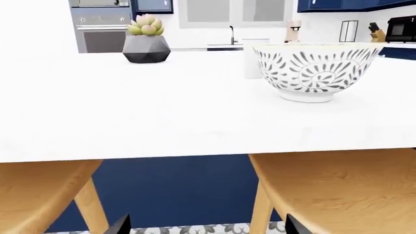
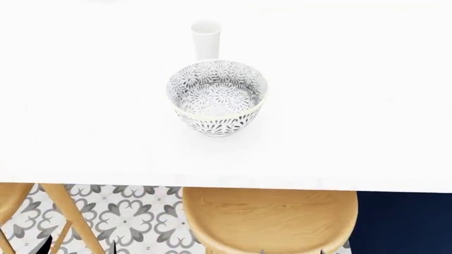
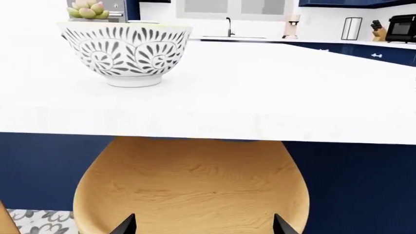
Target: Place the cup inside the bowl on the dining table and move the bowl to any counter.
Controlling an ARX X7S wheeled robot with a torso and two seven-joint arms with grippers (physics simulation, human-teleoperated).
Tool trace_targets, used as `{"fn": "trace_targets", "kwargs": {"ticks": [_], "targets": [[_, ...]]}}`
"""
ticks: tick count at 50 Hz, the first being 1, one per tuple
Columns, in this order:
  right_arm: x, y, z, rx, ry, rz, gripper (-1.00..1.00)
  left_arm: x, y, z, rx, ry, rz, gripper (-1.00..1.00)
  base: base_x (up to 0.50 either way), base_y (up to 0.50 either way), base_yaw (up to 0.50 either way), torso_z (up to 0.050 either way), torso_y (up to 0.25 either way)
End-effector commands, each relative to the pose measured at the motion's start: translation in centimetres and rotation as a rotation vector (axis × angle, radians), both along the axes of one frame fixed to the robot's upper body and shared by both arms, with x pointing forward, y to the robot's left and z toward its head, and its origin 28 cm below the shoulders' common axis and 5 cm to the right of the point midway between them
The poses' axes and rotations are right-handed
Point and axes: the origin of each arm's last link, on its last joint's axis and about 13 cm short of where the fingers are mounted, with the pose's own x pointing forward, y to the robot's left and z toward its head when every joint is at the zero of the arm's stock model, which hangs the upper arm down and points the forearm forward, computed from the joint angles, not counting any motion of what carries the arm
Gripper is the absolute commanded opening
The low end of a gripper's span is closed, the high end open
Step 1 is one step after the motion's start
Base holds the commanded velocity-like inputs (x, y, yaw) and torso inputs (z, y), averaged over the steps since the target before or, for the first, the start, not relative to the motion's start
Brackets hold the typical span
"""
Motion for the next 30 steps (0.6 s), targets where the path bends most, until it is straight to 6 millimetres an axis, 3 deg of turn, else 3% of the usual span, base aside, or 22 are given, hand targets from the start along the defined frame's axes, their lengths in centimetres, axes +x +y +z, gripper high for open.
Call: {"fn": "trace_targets", "kwargs": {"ticks": [1, 14, 17, 22, 24, 30], "targets": [[0.0, 0.0, 0.0, 0.007, -0.002, -0.001, 1.0, 0.2, -0.2, 0.1, -0.025, 0.014, 0.01, 1.0, 0.0, 0.0, 0.0, 0.0, 0.0], [0.1, 0.1, 0.5, 0.043, -0.021, -0.022, 1.0, 0.2, -0.2, -0.3, -0.036, 0.056, 0.025, 1.0, 0.0, 0.0, 0.0, 0.0, 0.0], [0.2, 0.0, 0.9, 0.041, -0.019, -0.023, 1.0, 0.1, -0.3, 0.5, -0.05, 0.039, 0.051, 1.0, 0.0, 0.0, 0.0, 0.0, 0.0], [-0.1, -0.4, 4.4, 0.065, -0.055, -0.031, 1.0, -0.1, -1.2, 2.4, -0.008, 0.065, 0.022, 1.0, 0.0, 0.0, 0.0, 0.0, 0.0], [-0.1, -0.9, 6.8, 0.069, -0.073, 0.002, 1.0, 0.2, -1.0, 5.3, -0.034, 0.035, 0.01, 1.0, 0.0, 0.0, 0.0, 0.0, 0.0], [0.6, -1.7, 10.9, 0.039, -0.114, 0.021, 1.0, 0.8, -0.6, 9.6, -0.056, 0.007, -0.013, 1.0, 0.0, 0.0, 0.0, 0.0, 0.0]]}}
